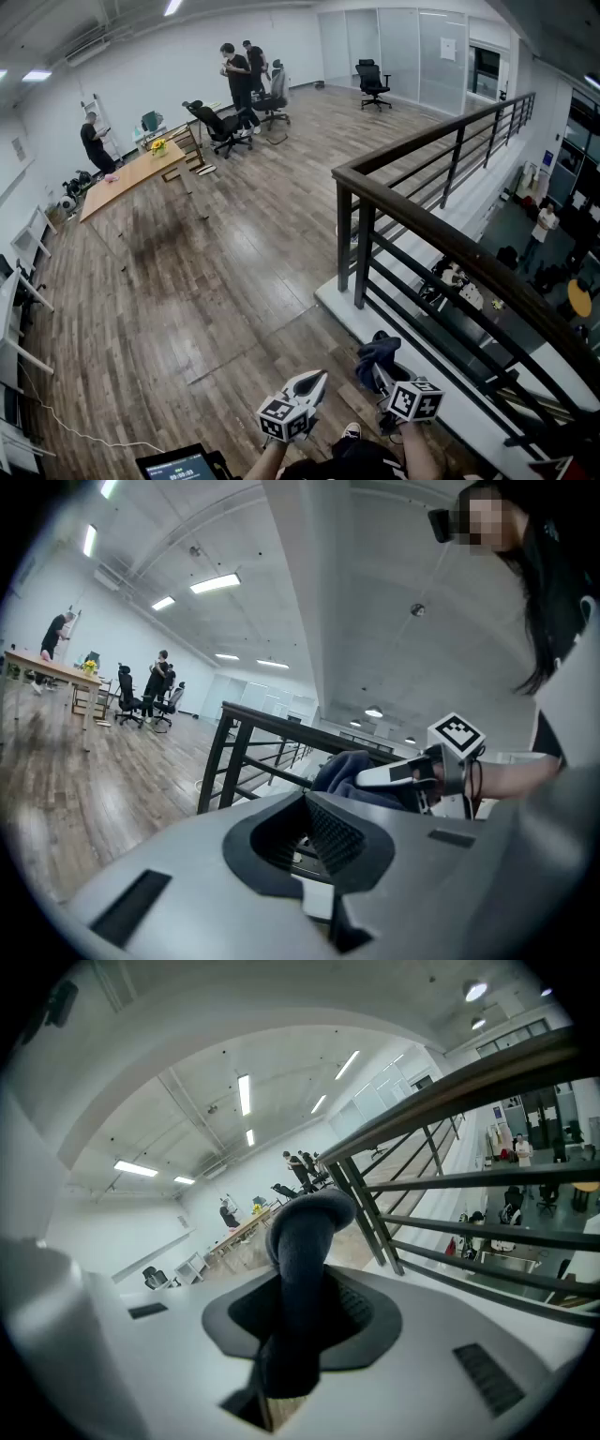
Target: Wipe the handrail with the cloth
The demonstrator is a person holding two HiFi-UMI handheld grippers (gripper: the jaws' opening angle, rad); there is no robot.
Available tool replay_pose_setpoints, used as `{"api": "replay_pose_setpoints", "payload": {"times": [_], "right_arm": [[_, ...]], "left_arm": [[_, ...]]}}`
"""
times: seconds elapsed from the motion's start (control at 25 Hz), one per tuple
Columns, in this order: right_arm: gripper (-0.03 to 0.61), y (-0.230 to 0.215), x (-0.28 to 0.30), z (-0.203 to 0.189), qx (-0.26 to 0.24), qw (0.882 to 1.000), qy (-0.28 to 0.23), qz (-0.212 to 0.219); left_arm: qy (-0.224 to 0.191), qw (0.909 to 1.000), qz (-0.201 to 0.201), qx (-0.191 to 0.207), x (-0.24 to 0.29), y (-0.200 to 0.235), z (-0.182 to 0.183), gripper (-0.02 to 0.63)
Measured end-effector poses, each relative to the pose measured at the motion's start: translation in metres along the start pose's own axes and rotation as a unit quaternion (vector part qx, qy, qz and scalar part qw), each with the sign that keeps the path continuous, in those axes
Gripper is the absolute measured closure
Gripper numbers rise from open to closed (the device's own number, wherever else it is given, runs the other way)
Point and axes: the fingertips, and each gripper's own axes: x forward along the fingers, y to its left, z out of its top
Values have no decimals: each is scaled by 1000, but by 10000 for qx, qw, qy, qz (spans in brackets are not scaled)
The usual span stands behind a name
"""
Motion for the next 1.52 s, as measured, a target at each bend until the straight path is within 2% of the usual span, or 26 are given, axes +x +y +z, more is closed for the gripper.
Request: {"api": "replay_pose_setpoints", "payload": {"times": [0.16, 0.32, 0.52, 0.76, 1.0, 1.12, 1.4, 1.52], "right_arm": [[474, -30, 19, 48, -92, 9999, -80, 75], [474, -64, 33, 78, -161, 9998, -64, -86], [474, -92, 57, 95, -24, 9998, -100, -151], [474, -112, 95, 118, 77, 9994, -120, -301], [474, -112, 159, 153, 293, 9975, -378, -512], [474, -104, 195, 181, 338, 9962, -523, -612], [474, -85, 293, 259, 141, 9927, -960, -719], [474, -77, 330, 307, 18, 9907, -1174, -691]], "left_arm": [[-37, 9998, 10, 178, 56, 5, 17, 612], [37, 9996, -13, 282, 97, 11, 26, 612], [226, 9995, -51, 199, 128, 26, 27, 612], [529, 9973, -217, 467, 180, 65, 32, 612], [560, 9948, -706, 471, 232, 123, 58, 612], [730, 9908, -990, 568, 252, 144, 88, 612], [823, 9826, -1478, 773, 292, 225, 119, 612], [858, 9793, -1627, 841, 310, 250, 133, 612]]}}
